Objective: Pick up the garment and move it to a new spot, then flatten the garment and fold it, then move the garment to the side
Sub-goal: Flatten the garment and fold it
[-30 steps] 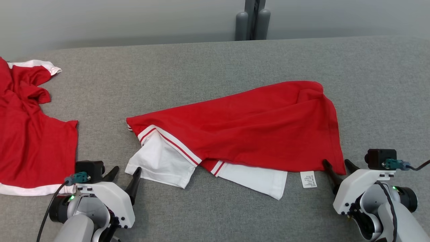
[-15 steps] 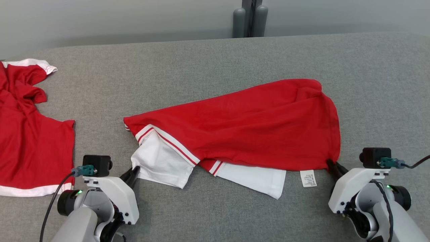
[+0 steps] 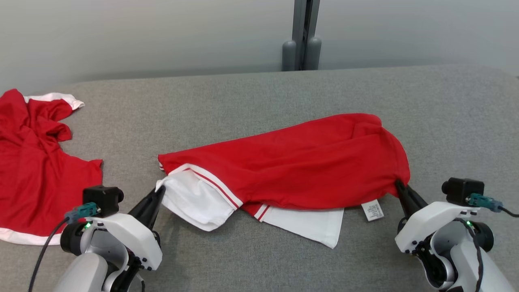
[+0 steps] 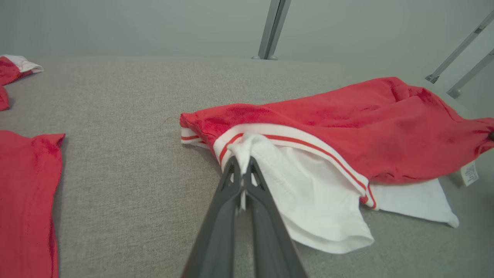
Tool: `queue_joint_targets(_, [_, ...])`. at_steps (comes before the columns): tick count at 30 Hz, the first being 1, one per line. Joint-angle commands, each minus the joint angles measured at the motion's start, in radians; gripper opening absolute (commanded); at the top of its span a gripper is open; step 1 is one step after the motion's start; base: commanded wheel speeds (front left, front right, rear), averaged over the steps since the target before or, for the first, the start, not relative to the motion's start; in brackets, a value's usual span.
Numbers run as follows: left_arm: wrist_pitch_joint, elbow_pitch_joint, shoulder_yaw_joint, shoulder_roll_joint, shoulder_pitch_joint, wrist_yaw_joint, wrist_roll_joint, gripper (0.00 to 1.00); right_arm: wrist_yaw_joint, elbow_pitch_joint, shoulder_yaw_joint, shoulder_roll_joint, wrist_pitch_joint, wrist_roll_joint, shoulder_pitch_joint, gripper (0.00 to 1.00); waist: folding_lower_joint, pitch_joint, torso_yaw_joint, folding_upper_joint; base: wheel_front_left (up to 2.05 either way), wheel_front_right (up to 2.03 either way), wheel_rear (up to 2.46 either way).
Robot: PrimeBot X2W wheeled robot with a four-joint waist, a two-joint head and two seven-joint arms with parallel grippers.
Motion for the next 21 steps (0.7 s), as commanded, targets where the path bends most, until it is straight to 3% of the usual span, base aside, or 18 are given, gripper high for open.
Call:
queue_joint_targets(1, [0.0,-0.055,0.007,0.022,0.017,0.009,0.007,0.0,0.0,-0.038,-0.006,-0.004,-0.014,0.015,0.012,0.0,0.0,-0.026,0.0,0.0,0.0,0.0,0.0])
queue_joint_targets(10, [0.076,-0.277,0.015,0.106,-0.076,0.044,0.054,0.0,0.0,-0.166,-0.018,-0.032,-0.03,0.051,-0.09,0.0,0.0,-0.031,-0.011,0.0,0.0,0.0,0.0])
queue_joint_targets(21, [0.094,-0.147,-0.035,0.171,-0.459,0.006,0.102,0.0,0.0,-0.091,0.06,-0.092,-0.09,0.109,-0.423,0.0,0.0,0.107,-0.02,0.0,0.0,0.0,0.0])
